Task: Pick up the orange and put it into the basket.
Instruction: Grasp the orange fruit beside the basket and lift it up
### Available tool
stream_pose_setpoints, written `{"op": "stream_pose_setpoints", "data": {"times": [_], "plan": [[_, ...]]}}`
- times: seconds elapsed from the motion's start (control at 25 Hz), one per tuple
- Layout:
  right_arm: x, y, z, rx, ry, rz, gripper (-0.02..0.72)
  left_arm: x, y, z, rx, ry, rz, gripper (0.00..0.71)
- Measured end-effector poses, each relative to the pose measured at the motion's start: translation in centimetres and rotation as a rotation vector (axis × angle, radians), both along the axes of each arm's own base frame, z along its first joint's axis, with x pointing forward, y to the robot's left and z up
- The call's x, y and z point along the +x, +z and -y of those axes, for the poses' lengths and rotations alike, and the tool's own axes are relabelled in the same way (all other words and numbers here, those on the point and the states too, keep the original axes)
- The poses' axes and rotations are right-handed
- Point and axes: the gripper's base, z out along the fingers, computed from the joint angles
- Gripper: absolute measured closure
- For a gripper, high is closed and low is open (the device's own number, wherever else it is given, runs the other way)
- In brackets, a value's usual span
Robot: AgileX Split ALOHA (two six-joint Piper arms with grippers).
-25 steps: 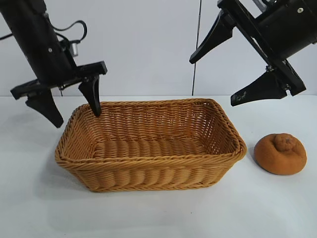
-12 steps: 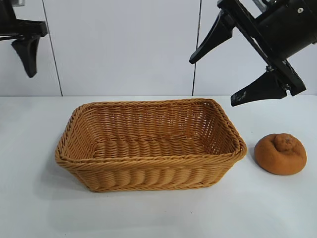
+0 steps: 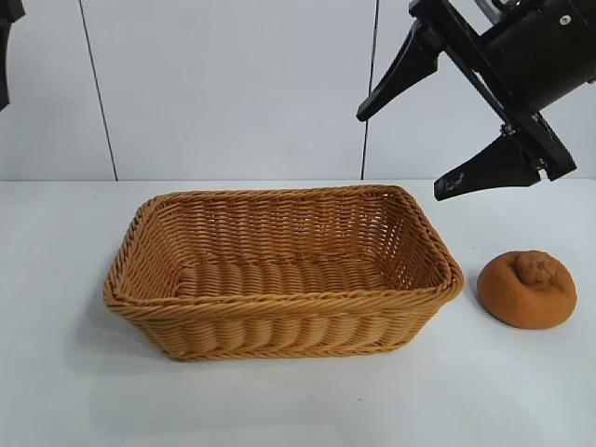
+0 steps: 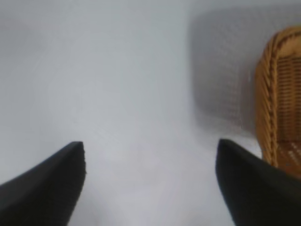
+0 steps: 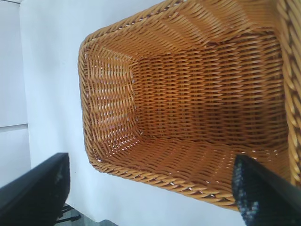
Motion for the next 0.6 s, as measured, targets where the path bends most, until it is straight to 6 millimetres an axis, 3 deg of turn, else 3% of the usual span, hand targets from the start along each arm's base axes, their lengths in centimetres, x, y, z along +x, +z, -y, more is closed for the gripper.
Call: {"op": "stream_pose_setpoints", "data": {"times": [0.24,0.48,0.6], "plan": [[0.0,0.0,0.0,0.000,0.001,-0.001,0.064,-9.5,1.1,-0.7,0.016,-0.027,0.032,0.161],[-0.1,0.0,0.0,0.003,0.010,-0.009,0.064,-18.1,-0.9,-1.3,0.015,-0.028,0.062,0.161],[-0.1,0.0,-0.1,0.004,0.010,-0.010,0.064,-21.5,-2.4,-1.5,0.010,-0.026,0.142,0.161]]}}
